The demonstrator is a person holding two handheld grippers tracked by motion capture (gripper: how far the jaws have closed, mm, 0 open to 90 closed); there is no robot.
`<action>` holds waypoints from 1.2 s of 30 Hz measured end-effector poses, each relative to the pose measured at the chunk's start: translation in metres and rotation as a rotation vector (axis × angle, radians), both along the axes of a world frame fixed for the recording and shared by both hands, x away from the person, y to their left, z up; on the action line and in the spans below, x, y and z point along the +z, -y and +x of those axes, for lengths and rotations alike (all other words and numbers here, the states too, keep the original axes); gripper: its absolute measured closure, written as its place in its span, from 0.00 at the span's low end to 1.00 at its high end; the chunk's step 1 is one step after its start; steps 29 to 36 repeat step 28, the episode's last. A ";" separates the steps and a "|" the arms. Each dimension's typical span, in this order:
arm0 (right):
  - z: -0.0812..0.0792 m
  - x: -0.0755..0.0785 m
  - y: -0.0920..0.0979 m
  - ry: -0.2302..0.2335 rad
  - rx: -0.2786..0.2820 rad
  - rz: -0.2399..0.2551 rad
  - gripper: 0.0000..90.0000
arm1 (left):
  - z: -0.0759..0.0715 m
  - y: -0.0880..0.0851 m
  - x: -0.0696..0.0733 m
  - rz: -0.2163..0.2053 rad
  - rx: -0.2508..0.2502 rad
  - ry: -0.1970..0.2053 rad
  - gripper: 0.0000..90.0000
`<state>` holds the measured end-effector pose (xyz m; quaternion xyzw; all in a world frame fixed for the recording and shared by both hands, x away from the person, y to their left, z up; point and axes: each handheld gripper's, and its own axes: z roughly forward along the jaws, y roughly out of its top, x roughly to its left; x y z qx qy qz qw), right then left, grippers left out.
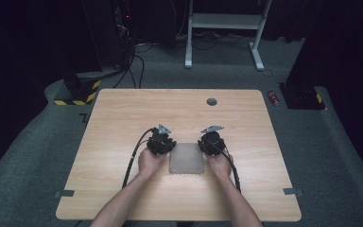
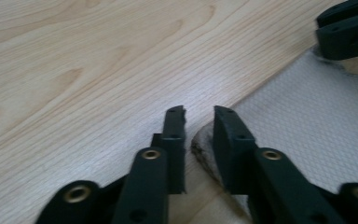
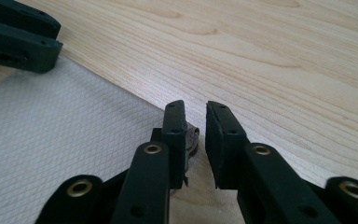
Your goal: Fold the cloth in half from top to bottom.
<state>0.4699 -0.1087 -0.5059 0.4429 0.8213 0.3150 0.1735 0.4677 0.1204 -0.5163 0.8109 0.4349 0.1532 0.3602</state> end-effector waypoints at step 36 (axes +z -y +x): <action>-0.053 0.017 0.065 0.071 -0.045 0.158 0.73 | -0.052 -0.068 0.030 -0.166 0.038 0.074 0.54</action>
